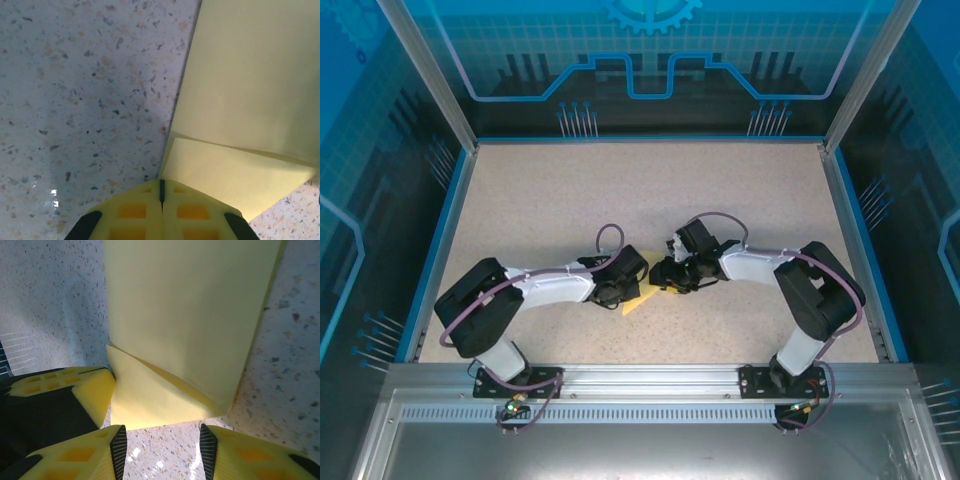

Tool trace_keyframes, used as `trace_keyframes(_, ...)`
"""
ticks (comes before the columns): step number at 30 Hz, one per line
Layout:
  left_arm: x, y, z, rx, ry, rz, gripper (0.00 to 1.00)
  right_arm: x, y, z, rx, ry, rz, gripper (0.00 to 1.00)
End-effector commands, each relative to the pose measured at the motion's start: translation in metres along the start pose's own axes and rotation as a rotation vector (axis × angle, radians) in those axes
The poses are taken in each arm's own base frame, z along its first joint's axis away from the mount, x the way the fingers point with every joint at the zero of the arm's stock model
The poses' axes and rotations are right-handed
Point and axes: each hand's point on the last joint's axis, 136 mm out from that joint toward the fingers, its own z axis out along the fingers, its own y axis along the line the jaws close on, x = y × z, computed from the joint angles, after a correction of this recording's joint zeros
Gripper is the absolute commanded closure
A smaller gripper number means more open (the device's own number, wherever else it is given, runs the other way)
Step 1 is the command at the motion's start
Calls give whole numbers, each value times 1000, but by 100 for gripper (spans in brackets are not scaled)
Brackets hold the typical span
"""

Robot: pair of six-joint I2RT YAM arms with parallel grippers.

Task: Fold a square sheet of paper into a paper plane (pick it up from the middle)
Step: Fourth fold the wing at the center of the table.

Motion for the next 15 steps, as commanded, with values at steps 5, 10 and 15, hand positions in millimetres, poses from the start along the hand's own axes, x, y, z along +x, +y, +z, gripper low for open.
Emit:
trace_keyframes(5, 2, 13, 3, -76, 4, 40, 99, -3, -7, 4, 68, -5, 38, 56)
trace_keyframes(10, 2, 15, 2, -85, 6, 40, 99, -4, -10, 4, 87, -14, 49, 55)
trace_keyframes(15, 2, 14, 2, -85, 9, 41, 99, -5, -13, 5, 97, -14, 60, 55)
